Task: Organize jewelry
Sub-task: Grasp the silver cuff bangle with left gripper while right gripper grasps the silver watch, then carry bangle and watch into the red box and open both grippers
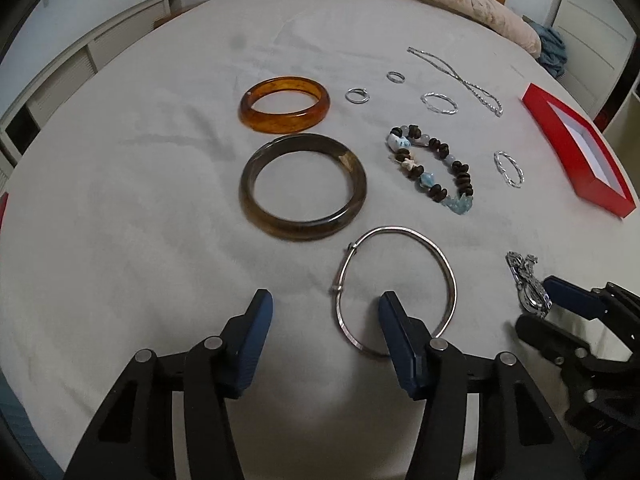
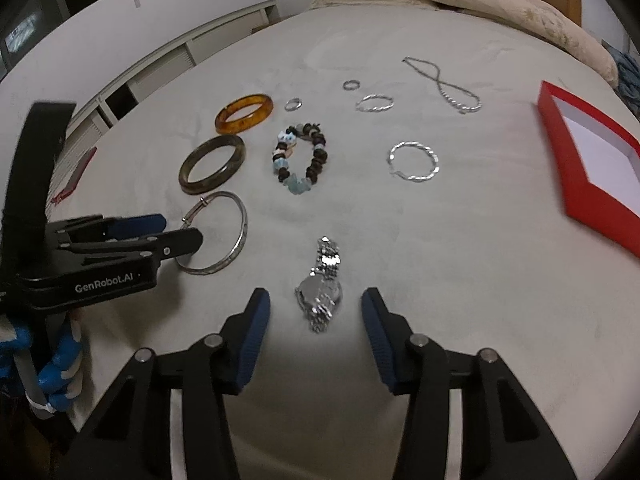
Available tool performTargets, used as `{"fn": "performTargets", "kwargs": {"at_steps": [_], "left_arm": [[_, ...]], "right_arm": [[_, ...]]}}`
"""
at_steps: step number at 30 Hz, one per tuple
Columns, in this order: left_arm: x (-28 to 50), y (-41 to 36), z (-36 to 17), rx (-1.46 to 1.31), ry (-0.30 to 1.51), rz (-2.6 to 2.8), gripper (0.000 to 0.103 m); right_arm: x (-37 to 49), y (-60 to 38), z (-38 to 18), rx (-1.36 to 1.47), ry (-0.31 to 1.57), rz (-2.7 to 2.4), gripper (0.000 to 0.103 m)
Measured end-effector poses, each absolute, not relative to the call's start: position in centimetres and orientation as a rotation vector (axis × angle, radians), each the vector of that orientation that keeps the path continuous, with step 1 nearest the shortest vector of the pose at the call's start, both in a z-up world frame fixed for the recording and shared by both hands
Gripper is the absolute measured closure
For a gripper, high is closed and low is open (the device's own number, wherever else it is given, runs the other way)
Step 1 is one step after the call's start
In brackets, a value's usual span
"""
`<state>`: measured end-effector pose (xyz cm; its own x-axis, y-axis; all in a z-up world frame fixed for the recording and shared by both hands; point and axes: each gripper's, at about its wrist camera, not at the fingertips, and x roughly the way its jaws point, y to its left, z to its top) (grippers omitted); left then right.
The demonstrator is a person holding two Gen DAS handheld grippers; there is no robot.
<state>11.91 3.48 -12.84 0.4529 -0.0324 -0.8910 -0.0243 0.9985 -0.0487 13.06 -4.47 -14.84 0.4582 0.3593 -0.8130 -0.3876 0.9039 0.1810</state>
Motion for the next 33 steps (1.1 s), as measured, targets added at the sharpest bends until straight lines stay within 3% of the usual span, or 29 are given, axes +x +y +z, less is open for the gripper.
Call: {"fn": "performTargets", "kwargs": {"at_steps": [2,3,6,23,33], "left_arm": [[12.1,3.1,-12.9,-0.036,1.101,-0.01,0.056],[12.1,2.8,-12.9,-0.023,1.098,-0.018,0.066],[12.1,1.5,-12.7,-0.001,1.098,-0.055,0.097],[10.1,-1.1,-6.7,-0.002,1.017,-0.091,0.097],[15.2,-9.7,-1.8,0.016,0.953,-0.256,0.097]], "right_arm": [[13.4,-4.0,-15.3,-0.063,0.997,0.454,0.072],[13.6,-4.0,-15.4,-0.065,0.998,0.451,0.079],[13.9,-4.2,-15.4,-0.051,1.006,0.457,0.08],[9.9,-9.7,-9.7,0.069,0.893,0.418,0.08],[12.0,-18.6,-4.5,0.069,0.783,0.295,0.08]]}}
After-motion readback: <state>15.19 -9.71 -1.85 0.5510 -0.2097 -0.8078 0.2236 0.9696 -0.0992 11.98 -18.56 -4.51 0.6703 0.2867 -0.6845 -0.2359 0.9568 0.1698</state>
